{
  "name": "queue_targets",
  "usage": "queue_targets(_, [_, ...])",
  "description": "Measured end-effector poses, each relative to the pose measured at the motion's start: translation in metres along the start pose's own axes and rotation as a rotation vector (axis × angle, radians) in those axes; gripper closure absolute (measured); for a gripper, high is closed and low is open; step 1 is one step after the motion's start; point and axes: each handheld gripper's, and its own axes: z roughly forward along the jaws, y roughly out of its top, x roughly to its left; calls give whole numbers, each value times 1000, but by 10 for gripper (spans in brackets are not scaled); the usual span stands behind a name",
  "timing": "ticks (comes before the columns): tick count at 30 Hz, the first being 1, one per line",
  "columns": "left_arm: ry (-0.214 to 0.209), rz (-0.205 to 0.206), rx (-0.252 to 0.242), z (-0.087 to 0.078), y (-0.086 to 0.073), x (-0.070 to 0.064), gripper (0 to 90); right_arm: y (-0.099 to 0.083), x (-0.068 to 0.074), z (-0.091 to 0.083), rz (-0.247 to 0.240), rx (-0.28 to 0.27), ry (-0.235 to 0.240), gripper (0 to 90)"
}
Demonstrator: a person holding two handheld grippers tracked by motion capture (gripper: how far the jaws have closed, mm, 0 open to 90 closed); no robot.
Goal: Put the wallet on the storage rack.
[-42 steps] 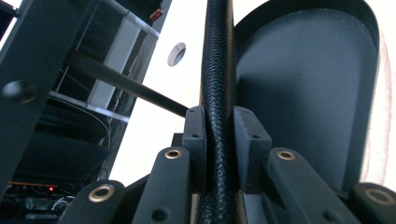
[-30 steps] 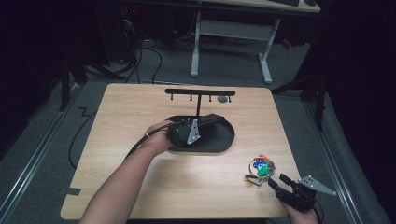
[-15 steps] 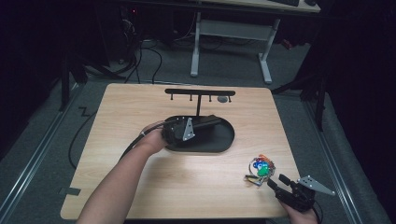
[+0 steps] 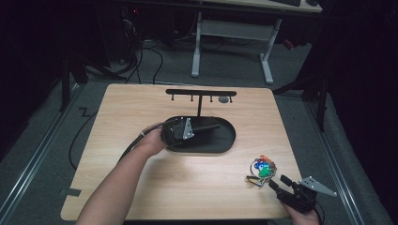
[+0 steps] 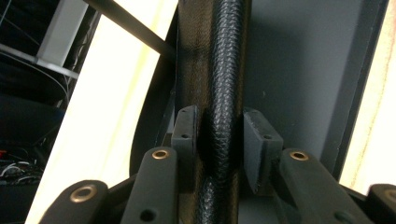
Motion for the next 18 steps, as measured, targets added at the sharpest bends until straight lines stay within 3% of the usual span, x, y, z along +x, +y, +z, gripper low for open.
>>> queue_targets(7, [-14,-43,-1,-3,-2,1,620,0,0,0,-3,0,0,385])
queue_targets(13, [-44,-74,-31,-8,-5,1,600,0,1,1,-9,5,3,385])
queue_targets(18, [-31,-116,-72,-16,-3,1,593,0,2,1,-10,3,3,385])
